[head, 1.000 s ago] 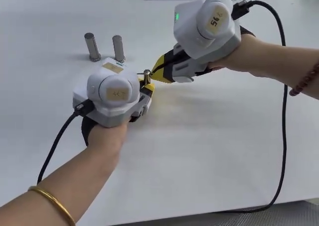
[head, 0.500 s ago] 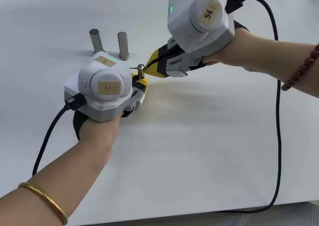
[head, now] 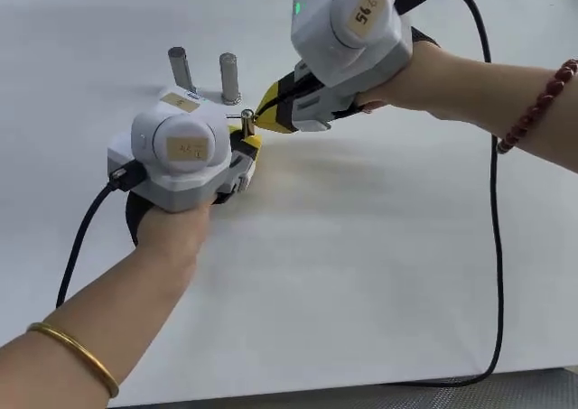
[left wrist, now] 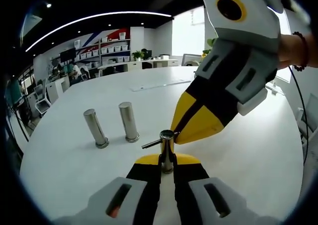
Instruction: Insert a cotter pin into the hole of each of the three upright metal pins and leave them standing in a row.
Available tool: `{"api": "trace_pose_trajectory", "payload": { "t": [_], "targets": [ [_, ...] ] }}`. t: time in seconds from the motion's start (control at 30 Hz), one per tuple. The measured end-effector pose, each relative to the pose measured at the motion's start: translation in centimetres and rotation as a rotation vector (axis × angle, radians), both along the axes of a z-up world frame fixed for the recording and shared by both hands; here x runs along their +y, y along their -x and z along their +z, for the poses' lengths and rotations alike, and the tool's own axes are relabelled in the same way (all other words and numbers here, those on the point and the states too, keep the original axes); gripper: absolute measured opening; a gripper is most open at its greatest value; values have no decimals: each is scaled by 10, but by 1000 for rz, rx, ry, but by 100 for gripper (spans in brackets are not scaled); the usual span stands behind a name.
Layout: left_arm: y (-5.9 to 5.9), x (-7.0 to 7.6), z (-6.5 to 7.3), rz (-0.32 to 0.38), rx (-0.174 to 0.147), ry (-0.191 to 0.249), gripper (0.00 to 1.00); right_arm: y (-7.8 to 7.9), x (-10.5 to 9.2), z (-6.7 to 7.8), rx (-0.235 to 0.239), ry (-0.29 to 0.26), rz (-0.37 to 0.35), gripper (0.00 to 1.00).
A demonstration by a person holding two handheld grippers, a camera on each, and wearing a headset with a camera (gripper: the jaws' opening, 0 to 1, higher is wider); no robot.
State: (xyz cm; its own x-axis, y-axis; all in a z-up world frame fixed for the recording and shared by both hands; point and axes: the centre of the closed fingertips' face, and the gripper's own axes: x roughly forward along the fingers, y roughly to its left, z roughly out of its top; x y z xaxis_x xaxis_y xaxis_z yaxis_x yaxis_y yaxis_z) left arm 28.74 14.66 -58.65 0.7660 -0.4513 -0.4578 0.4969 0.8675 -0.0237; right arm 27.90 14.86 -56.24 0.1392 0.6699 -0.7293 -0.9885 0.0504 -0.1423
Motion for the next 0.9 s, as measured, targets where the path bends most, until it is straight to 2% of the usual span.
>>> {"api": "trace_pose_trajectory", "payload": {
  "t": [0.9],
  "targets": [
    [-3,-1,-1,7,16,21,8,0,-1,-4,14,1,-34,0]
  ]
}}
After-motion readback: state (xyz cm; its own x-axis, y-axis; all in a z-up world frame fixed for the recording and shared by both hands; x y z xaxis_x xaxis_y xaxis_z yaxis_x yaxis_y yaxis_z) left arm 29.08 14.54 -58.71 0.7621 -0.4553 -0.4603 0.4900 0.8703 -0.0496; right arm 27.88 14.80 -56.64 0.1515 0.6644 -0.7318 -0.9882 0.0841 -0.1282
